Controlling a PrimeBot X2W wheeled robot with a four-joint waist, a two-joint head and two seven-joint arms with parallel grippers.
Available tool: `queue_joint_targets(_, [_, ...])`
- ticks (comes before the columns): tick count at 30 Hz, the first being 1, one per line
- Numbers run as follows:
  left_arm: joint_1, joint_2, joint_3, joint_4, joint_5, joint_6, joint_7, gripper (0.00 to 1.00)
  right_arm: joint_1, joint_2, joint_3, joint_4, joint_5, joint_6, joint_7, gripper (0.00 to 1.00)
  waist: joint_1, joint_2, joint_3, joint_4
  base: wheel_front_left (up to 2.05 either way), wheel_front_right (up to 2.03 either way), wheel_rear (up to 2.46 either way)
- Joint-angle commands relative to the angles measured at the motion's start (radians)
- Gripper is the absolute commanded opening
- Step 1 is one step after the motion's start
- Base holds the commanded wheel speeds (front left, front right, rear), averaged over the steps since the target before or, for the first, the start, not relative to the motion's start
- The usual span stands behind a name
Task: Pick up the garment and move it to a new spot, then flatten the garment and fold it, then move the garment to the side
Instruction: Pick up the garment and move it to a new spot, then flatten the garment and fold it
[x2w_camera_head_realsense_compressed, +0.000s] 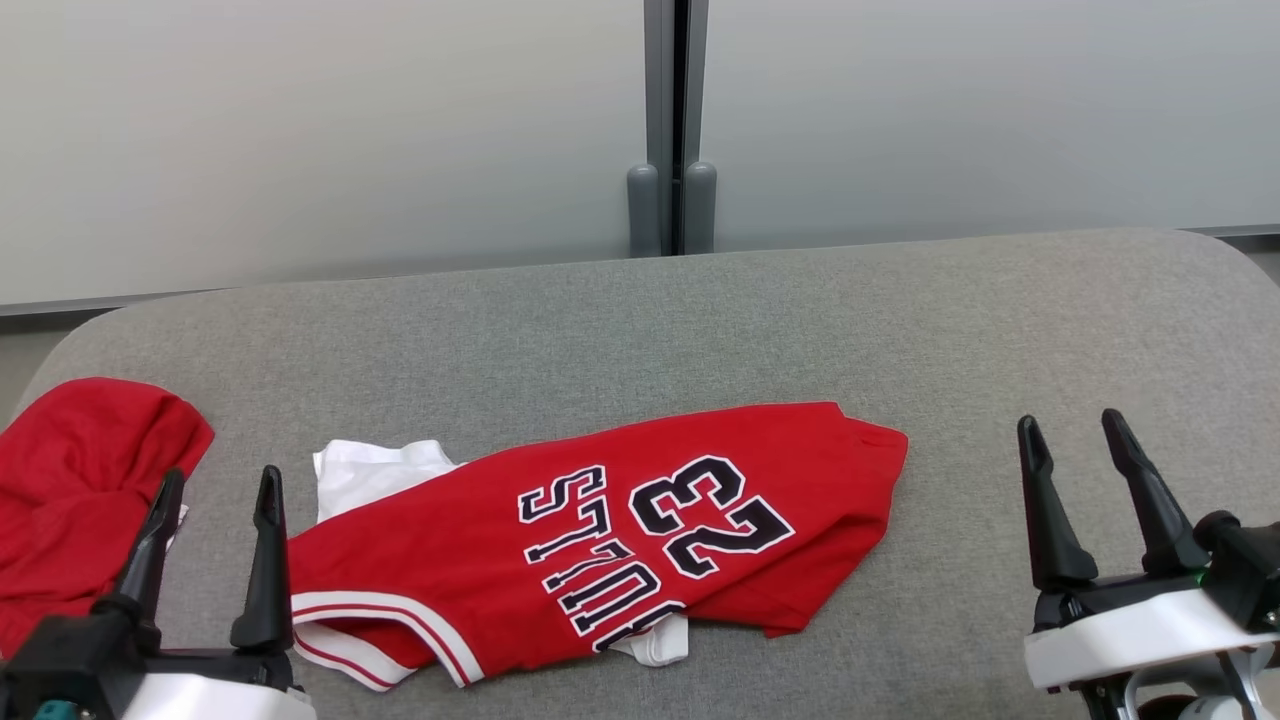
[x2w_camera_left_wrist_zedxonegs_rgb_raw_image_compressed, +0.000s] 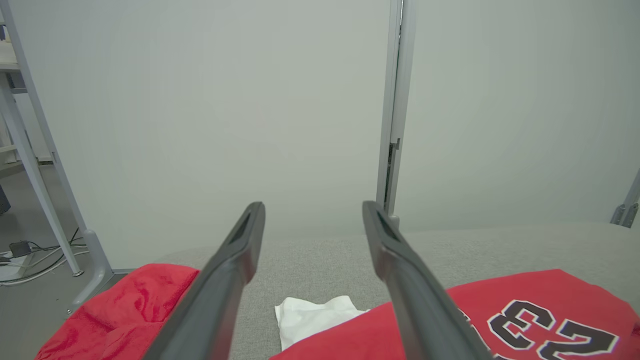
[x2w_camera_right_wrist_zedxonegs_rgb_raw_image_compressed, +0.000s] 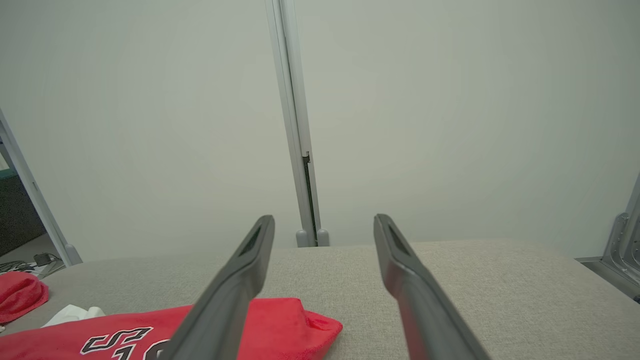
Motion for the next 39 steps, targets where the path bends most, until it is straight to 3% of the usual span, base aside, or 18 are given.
queue_joint_targets(1, [0.007,-0.003,0.004,0.008,0.007,0.001,-0.010,1.00,0.008,-0.005,0.001,-0.003,-0.001,0.002,-0.002,1.00,0.0000,0.0000,-0.001,0.000,0.00,0.00,0.00])
queue_joint_targets(9, [0.008,-0.052,-0.029,0.101,0.022,-0.034,-0.053,1.00,0.013,-0.022,0.035,0.030,0.013,0.002,-0.014,1.00,0.0000,0.0000,-0.010,-0.007,0.00,0.00,0.00])
queue_joint_targets(25, [-0.029,-0.055,-0.042,0.117,-0.005,-0.049,-0.022,1.00,0.005,-0.035,0.045,0.051,0.028,0.002,0.012,1.00,0.0000,0.0000,-0.007,-0.001,0.00,0.00,0.00])
queue_joint_targets(32, [-0.033,-0.052,-0.050,0.104,-0.014,-0.051,0.004,1.00,-0.003,-0.042,0.055,0.086,0.042,0.002,0.093,1.00,0.0000,0.0000,-0.001,0.013,0.00,0.00,0.00])
queue_joint_targets(39, [-0.065,-0.058,-0.068,0.092,-0.017,-0.065,0.022,1.00,-0.062,-0.037,0.062,0.213,0.075,0.002,0.289,1.00,0.0000,0.0000,0.040,0.060,0.00,0.00,0.00])
